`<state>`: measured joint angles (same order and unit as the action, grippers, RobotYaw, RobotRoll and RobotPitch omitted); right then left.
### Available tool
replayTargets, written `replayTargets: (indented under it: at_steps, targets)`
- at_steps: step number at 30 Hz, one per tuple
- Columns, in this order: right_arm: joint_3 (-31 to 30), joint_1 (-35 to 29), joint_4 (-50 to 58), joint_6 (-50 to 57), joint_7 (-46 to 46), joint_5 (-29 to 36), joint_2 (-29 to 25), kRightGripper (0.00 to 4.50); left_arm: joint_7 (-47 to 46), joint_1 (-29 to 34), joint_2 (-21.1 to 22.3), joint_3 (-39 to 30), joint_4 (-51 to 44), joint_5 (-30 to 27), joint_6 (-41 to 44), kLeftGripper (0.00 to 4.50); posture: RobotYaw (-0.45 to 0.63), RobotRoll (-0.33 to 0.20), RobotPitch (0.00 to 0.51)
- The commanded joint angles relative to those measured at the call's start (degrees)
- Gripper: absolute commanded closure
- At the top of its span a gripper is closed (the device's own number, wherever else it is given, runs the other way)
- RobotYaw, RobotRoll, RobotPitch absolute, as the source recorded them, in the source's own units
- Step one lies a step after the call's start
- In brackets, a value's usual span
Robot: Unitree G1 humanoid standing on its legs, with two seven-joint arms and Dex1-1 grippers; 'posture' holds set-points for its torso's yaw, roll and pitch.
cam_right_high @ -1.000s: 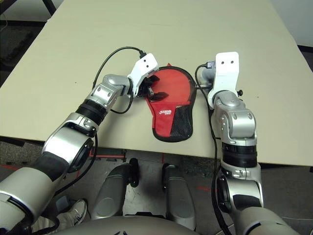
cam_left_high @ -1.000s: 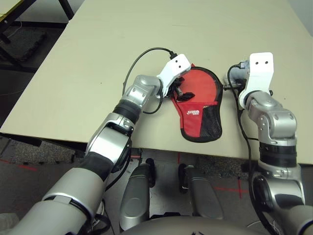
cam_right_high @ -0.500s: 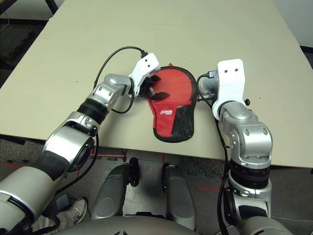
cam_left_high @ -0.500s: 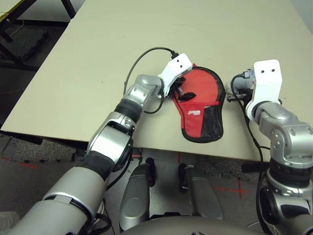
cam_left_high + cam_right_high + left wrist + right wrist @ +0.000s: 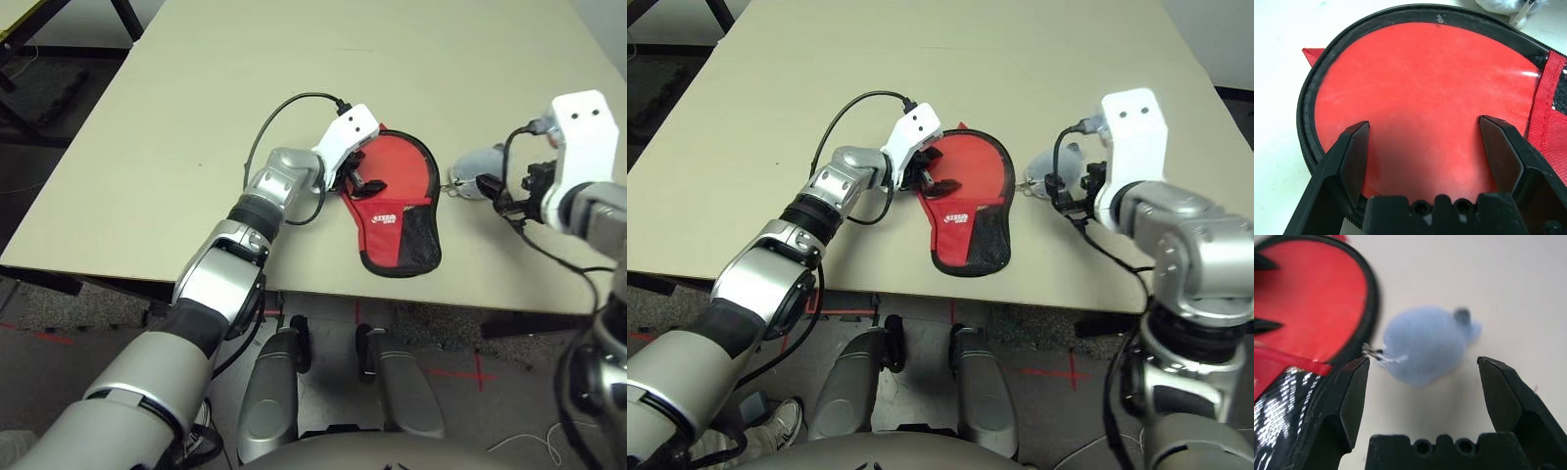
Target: Store the ping-pong paddle in its case and zip it.
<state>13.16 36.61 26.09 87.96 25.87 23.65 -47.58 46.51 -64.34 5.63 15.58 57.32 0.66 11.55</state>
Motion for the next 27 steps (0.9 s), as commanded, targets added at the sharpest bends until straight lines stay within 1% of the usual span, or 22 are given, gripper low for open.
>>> replayTargets:
  at_steps: [1, 3, 5, 8, 10, 13, 16, 19, 23, 25, 27]
  targets:
    - [-10.87, -0.99, -5.91, -16.29, 12.61, -0.84, -9.96, 0.03, 0.77, 4.0, -1.04, 3.41, 6.66, 4.74, 2.15, 0.0, -0.16, 0.0, 0.29]
    - [-16.36, -0.29, -10.44, -26.99, 18.17, -3.93, -13.02, 0.03, 0.74, 3.67, -1.3, 3.36, 7.02, 4.86, 1.93, 0.0, -0.17, 0.0, 0.285]
    - [-21.22, 0.91, -15.03, -36.45, 23.02, -7.73, -14.74, 0.03, 0.74, 3.36, -1.51, 3.3, 7.28, 4.92, 1.79, 0.0, -0.17, 0.0, 0.283]
    - [-27.75, 3.95, -22.72, -49.01, 28.2, -14.81, -14.89, 0.03, 0.76, 3.01, -1.76, 3.15, 7.57, 4.98, 1.59, 0.0, -0.16, 0.0, 0.282]
    - [-31.11, 6.93, -28.19, -56.1, 30.5, -19.03, -13.17, 0.03, 0.79, 2.94, -1.89, 3.07, 7.67, 5.07, 1.48, 0.0, -0.15, 0.0, 0.283]
    - [-33.85, 10.5, -35.04, -64.28, 32.02, -24.42, -10.63, 0.03, 0.86, 3.03, -1.88, 2.93, 7.59, 5.15, 1.44, 0.0, -0.15, 0.0, 0.282]
    - [-37.06, 13.85, -42.29, -74.08, 32.98, -31.36, -9.08, 0.03, 1.03, 3.37, -1.58, 2.86, 7.25, 5.23, 1.51, 0.0, -0.14, 0.0, 0.283]
    - [-38.71, 16.08, -48.15, -80.55, 34.57, -35.56, -7.75, 0.03, 1.07, 3.68, -1.26, 2.8, 6.98, 5.3, 1.63, 0.0, -0.12, 0.0, 0.282]
    - [-39.59, 17.9, -54.6, -84.81, 37.33, -39.59, -6.35, 0.03, 1.03, 3.98, -0.98, 2.66, 6.64, 5.34, 1.83, 0.0, -0.12, 0.0, 0.28]
    - [-39.49, 18.27, -56.39, -85.86, 39.19, -40.76, -6.41, 0.03, 1.0, 4.14, -0.96, 2.64, 6.4, 5.33, 1.97, 0.0, -0.11, 0.0, 0.279]
    - [-38.65, 19.01, -57.07, -85.11, 42.53, -40.62, -7.15, 0.03, 0.98, 4.26, -0.93, 2.62, 6.21, 5.32, 2.11, 0.0, -0.11, 0.0, 0.279]
